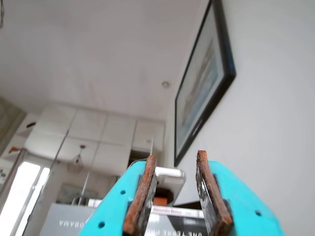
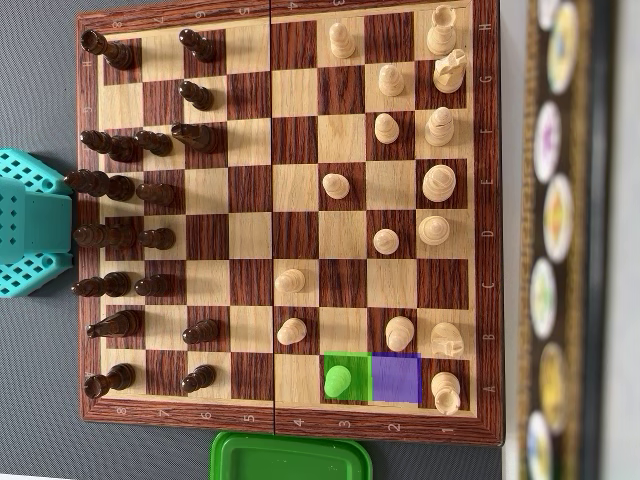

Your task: Play chess

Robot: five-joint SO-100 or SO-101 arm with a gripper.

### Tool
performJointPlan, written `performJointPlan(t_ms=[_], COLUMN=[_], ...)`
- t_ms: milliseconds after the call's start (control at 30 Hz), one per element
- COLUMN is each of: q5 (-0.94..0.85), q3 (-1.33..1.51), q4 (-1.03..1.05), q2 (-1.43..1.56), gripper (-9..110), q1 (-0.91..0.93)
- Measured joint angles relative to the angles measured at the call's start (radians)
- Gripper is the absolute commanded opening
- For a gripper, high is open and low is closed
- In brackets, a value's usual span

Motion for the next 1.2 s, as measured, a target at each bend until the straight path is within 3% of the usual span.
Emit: performJointPlan(t_ms=[233,700,1200], q5=[0.0,0.0,0.0], q3=[0.0,0.0,0.0], q4=[-0.336,-0.692,-0.713], q2=[0.021,0.02,0.02], gripper=[13,13,13], q1=[0.003,0.005,0.006])
